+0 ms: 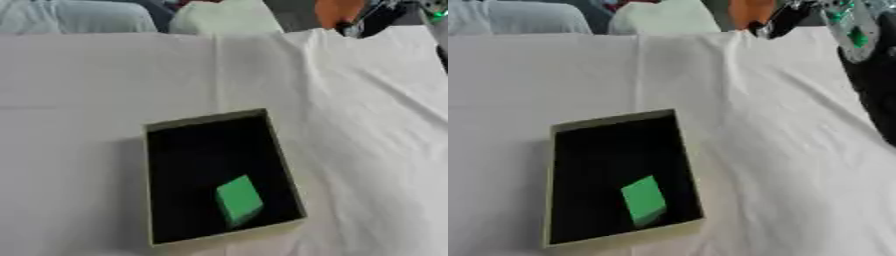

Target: Pick up objects on the table and place them in the box.

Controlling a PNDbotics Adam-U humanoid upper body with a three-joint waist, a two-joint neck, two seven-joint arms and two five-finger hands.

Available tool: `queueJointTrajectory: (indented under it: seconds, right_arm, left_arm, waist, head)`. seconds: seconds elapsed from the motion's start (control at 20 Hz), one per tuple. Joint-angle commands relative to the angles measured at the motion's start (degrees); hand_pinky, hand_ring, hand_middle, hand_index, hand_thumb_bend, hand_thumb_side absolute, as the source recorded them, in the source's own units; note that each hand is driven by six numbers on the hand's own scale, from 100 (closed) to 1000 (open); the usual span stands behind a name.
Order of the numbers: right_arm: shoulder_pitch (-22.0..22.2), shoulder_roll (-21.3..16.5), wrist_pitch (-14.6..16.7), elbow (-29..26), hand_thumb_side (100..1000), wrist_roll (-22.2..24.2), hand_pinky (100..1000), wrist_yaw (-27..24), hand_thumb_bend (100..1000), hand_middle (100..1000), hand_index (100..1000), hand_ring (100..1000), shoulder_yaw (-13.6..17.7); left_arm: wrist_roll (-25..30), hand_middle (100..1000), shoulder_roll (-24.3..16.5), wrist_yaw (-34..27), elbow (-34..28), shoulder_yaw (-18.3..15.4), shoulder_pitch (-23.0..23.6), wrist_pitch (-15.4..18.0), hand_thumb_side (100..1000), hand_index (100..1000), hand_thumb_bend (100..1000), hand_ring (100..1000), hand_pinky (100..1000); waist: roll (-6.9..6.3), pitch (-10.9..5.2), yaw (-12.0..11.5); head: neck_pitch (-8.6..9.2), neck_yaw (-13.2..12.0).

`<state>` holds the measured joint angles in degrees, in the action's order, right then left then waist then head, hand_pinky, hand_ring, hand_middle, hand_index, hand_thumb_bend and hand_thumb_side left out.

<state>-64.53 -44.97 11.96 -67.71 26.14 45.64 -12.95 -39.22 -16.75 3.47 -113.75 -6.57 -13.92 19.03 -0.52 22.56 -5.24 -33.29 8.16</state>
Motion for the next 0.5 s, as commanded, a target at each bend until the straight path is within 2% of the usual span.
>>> queueJointTrajectory:
  seconds: [0.05,0.1,0.3,0.5]
  right_arm:
    - [-0.2,-3.2,-1.6,-5.4,100,1.3,685,-2.8,207,475,706,562,-0.1]
    - [-0.1,-3.3,-2.0,-6.7,100,1.5,690,-3.4,255,488,712,574,-0.5]
    - [2.0,-3.6,0.4,-12.6,100,-0.9,697,-6.8,222,495,716,583,-5.4]
    - [3.6,-5.0,3.8,-18.3,100,-2.7,704,-9.3,252,489,722,605,-10.8]
  left_arm:
    - [0.0,701,-1.7,-0.1,-0.8,-0.5,-0.1,0.3,810,836,446,668,942]
    - [0.1,702,-1.9,-0.1,-0.8,-0.4,-0.2,0.3,803,835,450,670,938]
    - [0.4,702,-2.3,-0.8,-0.8,-0.2,0.4,0.4,798,834,453,675,936]
    - [0.5,703,-2.4,-1.2,-0.8,-0.2,0.7,0.4,795,834,455,684,935]
  waist:
    - [0.13,-1.47,0.0]
    - [0.12,-1.83,0.1]
    - [-0.23,-3.97,0.3]
    - [-0.47,-4.79,0.9]
  head:
    - [-0.4,-0.1]
    - [-0.69,-0.5]
    - [-2.97,-1.6]
    - [-3.71,-1.9]
